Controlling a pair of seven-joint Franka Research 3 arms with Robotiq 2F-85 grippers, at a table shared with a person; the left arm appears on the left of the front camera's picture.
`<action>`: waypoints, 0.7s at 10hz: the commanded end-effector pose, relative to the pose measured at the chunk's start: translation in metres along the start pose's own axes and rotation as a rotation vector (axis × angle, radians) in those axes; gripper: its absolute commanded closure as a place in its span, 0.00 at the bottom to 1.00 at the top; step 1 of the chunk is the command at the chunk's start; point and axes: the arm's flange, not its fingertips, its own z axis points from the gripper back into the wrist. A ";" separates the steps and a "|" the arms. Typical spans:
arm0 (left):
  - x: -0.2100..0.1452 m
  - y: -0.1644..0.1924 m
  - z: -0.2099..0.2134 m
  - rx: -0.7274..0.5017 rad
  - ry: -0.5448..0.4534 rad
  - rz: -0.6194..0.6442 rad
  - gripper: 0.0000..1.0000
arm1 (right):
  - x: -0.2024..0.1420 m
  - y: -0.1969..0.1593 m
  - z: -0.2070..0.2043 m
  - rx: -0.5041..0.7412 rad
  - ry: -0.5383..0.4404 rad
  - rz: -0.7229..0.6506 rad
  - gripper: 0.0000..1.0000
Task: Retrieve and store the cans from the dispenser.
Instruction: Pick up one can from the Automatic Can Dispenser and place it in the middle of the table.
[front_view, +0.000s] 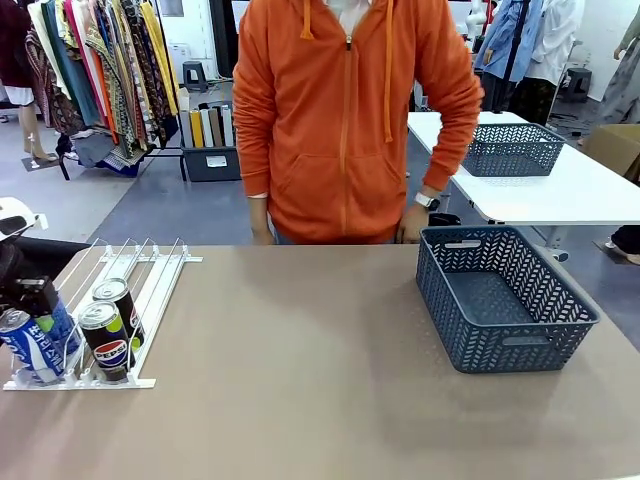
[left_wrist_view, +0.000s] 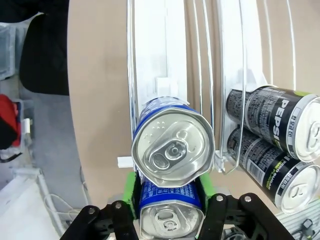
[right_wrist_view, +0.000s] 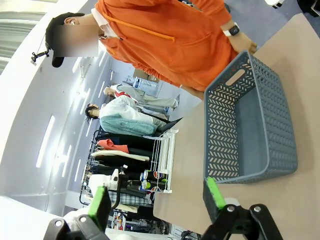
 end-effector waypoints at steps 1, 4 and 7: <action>-0.015 -0.003 0.005 0.000 0.022 -0.019 1.00 | 0.004 0.001 -0.001 0.021 -0.016 0.027 0.00; -0.014 -0.003 0.006 -0.004 0.027 -0.017 1.00 | 0.004 0.001 -0.001 0.021 -0.016 0.027 0.00; -0.015 -0.004 0.010 0.015 0.021 -0.014 1.00 | 0.004 0.001 -0.001 0.021 -0.016 0.027 0.00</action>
